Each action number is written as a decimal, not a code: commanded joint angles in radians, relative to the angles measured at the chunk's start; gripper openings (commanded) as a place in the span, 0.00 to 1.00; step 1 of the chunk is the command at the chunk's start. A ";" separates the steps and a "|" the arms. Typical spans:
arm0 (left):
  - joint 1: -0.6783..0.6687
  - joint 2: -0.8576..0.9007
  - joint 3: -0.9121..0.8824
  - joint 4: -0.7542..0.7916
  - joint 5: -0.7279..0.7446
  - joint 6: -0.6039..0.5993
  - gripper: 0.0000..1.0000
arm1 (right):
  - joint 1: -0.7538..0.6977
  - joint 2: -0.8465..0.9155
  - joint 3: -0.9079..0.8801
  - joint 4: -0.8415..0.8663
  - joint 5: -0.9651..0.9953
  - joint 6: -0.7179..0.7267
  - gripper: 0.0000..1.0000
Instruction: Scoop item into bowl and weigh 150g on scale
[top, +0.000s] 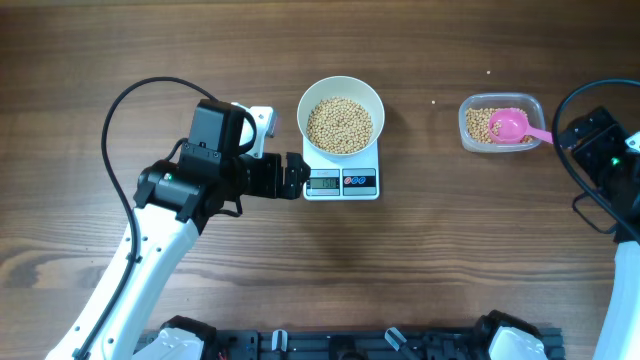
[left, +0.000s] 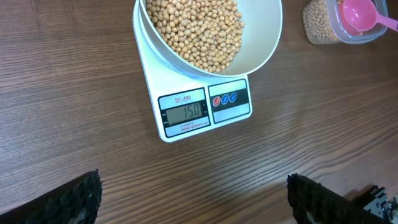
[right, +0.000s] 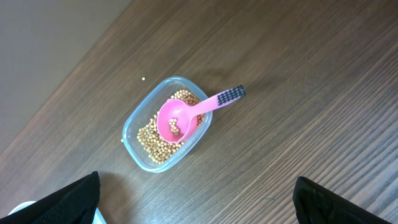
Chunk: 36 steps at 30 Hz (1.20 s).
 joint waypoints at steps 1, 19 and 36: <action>-0.004 0.002 -0.007 0.003 0.012 0.016 1.00 | -0.002 -0.024 0.014 -0.008 0.019 0.016 1.00; -0.004 0.002 -0.007 0.003 0.012 0.016 1.00 | 0.093 -0.253 -0.080 0.055 0.052 0.010 1.00; -0.004 0.002 -0.007 0.003 0.012 0.016 1.00 | 0.162 -0.775 -0.655 0.465 0.054 -0.041 1.00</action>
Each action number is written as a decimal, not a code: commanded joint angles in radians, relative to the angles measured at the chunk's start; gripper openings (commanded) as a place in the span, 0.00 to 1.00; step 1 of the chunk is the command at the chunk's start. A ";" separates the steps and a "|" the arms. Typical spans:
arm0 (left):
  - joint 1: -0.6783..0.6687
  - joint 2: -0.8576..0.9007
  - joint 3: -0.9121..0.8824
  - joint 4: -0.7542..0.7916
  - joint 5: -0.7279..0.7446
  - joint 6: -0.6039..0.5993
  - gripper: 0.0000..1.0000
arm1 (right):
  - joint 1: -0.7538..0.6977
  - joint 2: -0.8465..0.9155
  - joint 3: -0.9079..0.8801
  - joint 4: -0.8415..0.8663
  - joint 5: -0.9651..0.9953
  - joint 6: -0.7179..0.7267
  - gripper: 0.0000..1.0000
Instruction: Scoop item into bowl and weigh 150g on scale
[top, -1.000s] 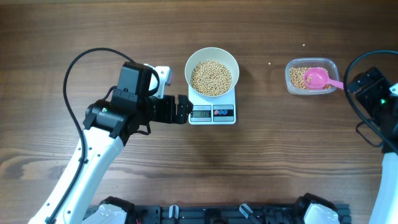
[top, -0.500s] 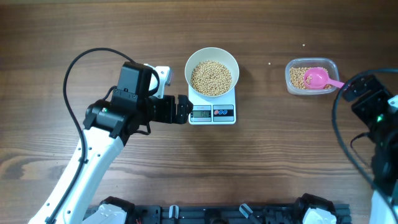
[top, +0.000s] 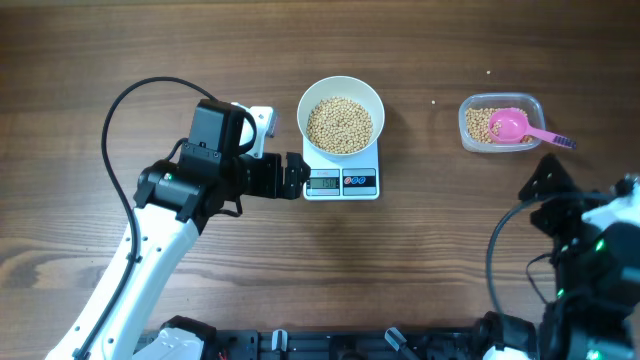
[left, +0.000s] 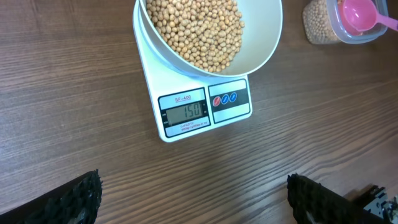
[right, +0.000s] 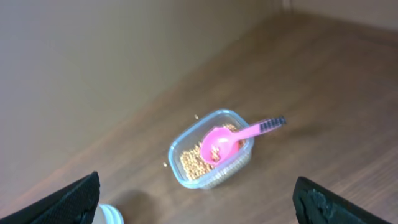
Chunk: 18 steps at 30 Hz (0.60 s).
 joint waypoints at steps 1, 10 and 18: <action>-0.004 0.002 -0.007 0.003 0.012 0.016 1.00 | 0.024 -0.122 -0.112 0.078 0.021 -0.045 1.00; -0.004 0.002 -0.007 0.003 0.012 0.016 1.00 | 0.087 -0.300 -0.317 0.246 0.021 -0.044 1.00; -0.004 0.002 -0.007 0.003 0.012 0.016 1.00 | 0.171 -0.365 -0.481 0.415 0.047 -0.043 1.00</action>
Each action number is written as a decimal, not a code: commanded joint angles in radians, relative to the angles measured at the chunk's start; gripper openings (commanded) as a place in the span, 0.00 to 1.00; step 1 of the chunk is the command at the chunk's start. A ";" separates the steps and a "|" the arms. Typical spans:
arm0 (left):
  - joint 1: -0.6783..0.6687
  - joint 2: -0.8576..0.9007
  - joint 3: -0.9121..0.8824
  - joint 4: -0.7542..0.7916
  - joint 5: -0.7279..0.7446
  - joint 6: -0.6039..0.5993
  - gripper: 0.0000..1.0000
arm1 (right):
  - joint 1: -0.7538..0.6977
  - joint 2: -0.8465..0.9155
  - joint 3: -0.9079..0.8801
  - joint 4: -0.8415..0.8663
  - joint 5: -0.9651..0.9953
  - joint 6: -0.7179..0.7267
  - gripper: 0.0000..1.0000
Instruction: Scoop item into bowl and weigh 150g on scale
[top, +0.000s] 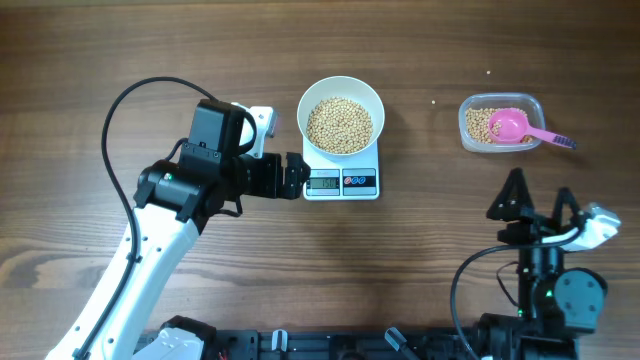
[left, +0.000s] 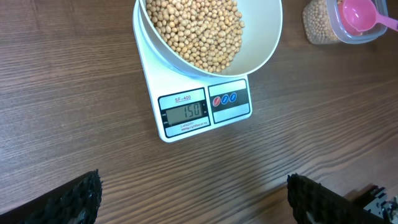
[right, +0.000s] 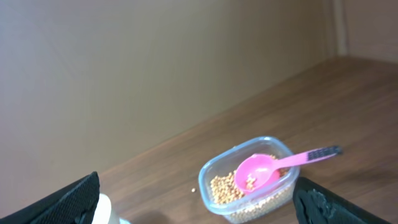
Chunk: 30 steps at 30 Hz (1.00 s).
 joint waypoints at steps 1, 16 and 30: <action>-0.004 0.002 -0.007 0.003 0.012 0.016 1.00 | 0.042 -0.037 -0.072 0.043 0.028 -0.013 1.00; -0.004 0.002 -0.007 0.003 0.012 0.016 1.00 | 0.122 -0.104 -0.159 0.071 0.029 -0.203 1.00; -0.004 0.002 -0.007 0.003 0.012 0.016 1.00 | 0.123 -0.104 -0.274 0.273 0.043 -0.274 1.00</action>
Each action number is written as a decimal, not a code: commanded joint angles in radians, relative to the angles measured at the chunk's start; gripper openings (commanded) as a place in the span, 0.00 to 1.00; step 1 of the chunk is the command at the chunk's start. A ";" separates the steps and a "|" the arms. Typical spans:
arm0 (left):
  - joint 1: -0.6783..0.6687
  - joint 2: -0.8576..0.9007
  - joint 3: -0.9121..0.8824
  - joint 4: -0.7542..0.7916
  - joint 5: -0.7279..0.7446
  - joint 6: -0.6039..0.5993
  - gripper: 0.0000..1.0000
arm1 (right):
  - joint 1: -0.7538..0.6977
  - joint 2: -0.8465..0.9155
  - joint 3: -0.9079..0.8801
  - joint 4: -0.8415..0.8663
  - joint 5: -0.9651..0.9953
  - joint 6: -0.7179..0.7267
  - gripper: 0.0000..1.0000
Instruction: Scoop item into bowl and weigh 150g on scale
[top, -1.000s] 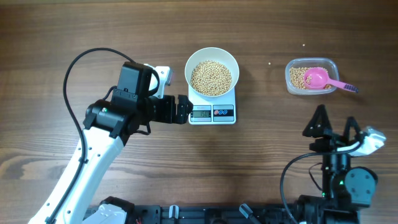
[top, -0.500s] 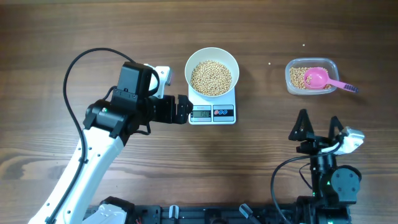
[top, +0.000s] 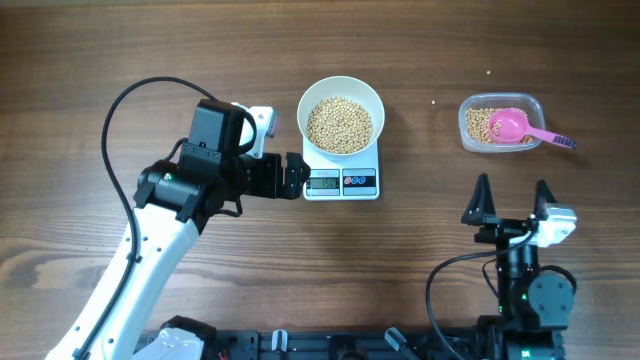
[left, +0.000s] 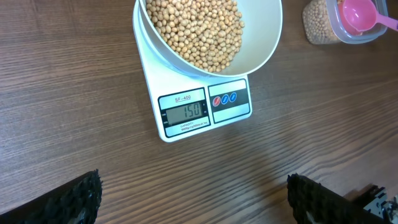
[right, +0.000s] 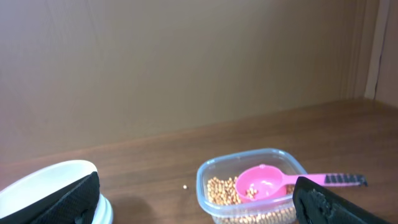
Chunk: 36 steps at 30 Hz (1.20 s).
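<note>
A white bowl (top: 340, 118) full of beans stands on the white scale (top: 341, 183); in the left wrist view the scale's display (left: 183, 111) reads 150. The clear tub (top: 500, 121) of beans holds the pink scoop (top: 512, 126), its handle sticking out to the right. My left gripper (top: 292, 174) is open just left of the scale, fingers pointing at it, nothing between them. My right gripper (top: 512, 195) is open near the table's front right, well short of the tub (right: 252, 182), with nothing in it.
A few stray beans (top: 433, 101) lie on the wooden table (top: 150, 50) between bowl and tub, another (top: 488, 72) behind the tub. The left arm's black cable (top: 120, 110) loops over the table's left part. A plain wall rises behind the table in the right wrist view.
My right arm has drawn a little to the left and lower in the overhead view, its camera now looking level across the table. The left arm, bowl, scale and tub are unchanged.
The scoop lay in the tub and the scale read 150 at every moment. My right gripper was open at the right edge beside the tub, then further toward the front of the table, then near the front right, where it now stands upright. The left arm stayed put.
</note>
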 joint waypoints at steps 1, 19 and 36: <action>-0.004 0.002 -0.007 0.003 0.012 0.016 1.00 | 0.006 -0.014 -0.061 0.055 0.018 -0.017 1.00; -0.004 0.002 -0.007 0.003 0.012 0.016 1.00 | 0.006 -0.014 -0.060 0.000 0.010 -0.120 1.00; -0.004 0.002 -0.007 0.003 0.012 0.016 1.00 | 0.037 -0.014 -0.060 -0.012 -0.097 -0.259 1.00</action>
